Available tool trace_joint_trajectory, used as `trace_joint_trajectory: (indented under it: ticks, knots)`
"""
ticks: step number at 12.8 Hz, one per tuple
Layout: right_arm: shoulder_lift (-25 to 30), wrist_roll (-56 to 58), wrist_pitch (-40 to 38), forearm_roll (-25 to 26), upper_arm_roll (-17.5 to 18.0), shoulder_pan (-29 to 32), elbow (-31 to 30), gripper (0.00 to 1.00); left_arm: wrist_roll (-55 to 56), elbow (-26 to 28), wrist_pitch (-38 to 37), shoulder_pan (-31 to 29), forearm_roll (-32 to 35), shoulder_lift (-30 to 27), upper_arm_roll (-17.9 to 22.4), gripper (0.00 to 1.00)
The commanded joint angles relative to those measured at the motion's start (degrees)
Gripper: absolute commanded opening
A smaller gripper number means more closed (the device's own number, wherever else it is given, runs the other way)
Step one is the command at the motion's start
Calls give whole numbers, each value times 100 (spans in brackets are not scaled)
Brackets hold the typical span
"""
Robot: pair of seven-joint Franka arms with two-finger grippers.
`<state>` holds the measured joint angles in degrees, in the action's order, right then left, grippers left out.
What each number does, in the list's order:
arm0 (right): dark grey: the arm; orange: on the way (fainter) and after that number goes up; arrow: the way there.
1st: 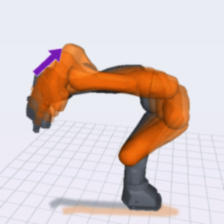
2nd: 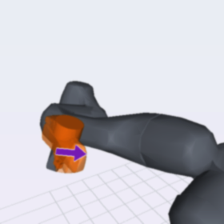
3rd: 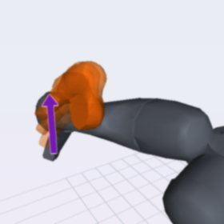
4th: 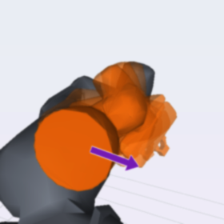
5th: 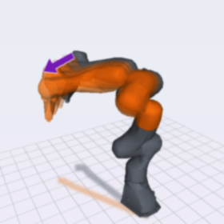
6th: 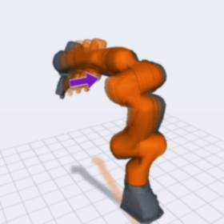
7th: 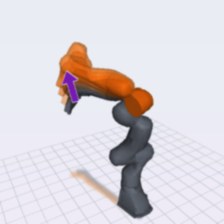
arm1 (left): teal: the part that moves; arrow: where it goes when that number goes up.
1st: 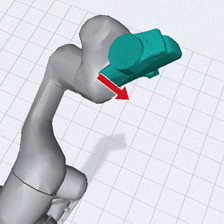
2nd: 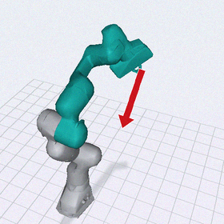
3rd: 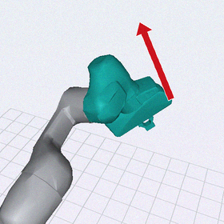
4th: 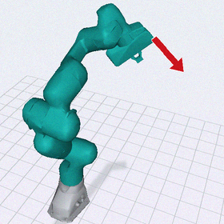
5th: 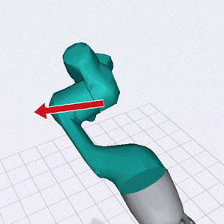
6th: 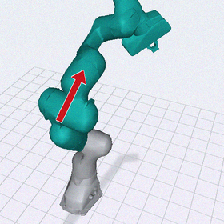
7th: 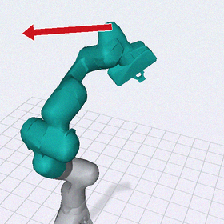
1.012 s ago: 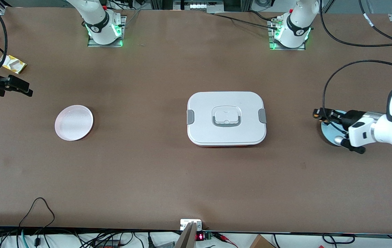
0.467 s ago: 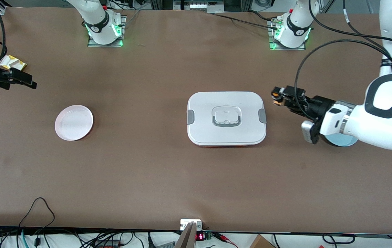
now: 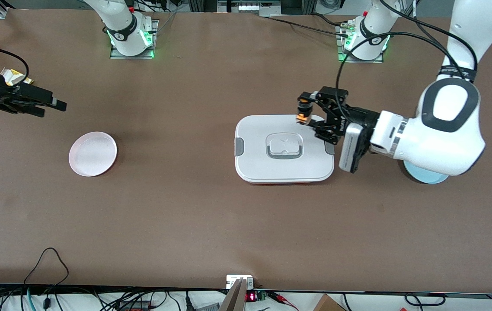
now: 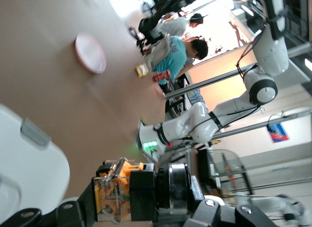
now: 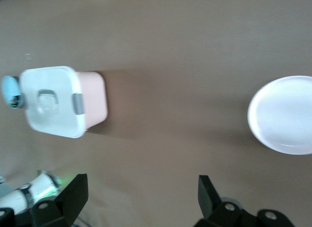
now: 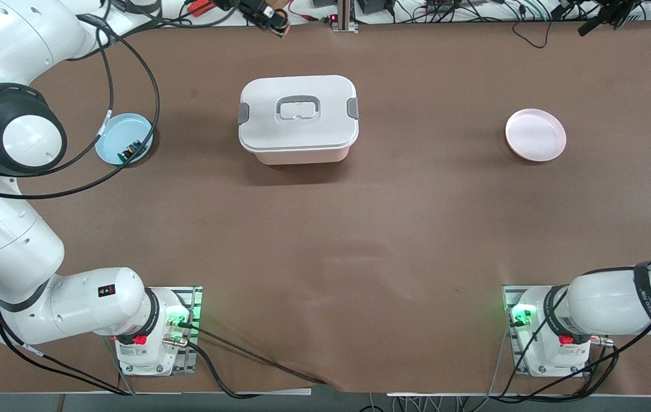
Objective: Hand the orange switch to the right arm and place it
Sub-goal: 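Carry the orange switch with the left gripper over the white box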
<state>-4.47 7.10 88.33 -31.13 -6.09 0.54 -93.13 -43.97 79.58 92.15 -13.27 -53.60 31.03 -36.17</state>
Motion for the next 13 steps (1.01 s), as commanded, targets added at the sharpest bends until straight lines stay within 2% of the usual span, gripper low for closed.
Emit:
trace_joint_trajectory:
  ticks: [1,2,3,5,7,9,12,13]
  knots:
    - [-63,3,-202,-1224,20,113,-99,100,-1766,171,775,192,-317,-54,-188,11]
    - [-89,-242,-150,-1664,38,86,-283,100,-2590,337,1117,272,-457,-27,-197,10]
    - [-124,-419,-132,-2243,55,86,-485,100,-3147,565,1443,351,-885,-45,-197,9]
    - [-168,-534,-132,-3001,64,77,-880,100,-3485,856,2084,509,-1370,-89,-372,9]
    - [-186,-526,-158,-3573,73,86,-1276,100,-3530,936,2945,501,-1399,-124,-811,8]
    - [-282,-500,-149,-3716,73,86,-1470,100,-3539,1059,3422,501,-1407,-124,-1067,8]
    - [-283,-499,-263,-3821,73,86,-1770,100,-3539,1059,3520,571,-1565,-115,-1085,8]
    - [-283,-499,-281,-4161,82,69,-1935,100,-3539,1051,3520,606,-1583,-106,-1085,8]
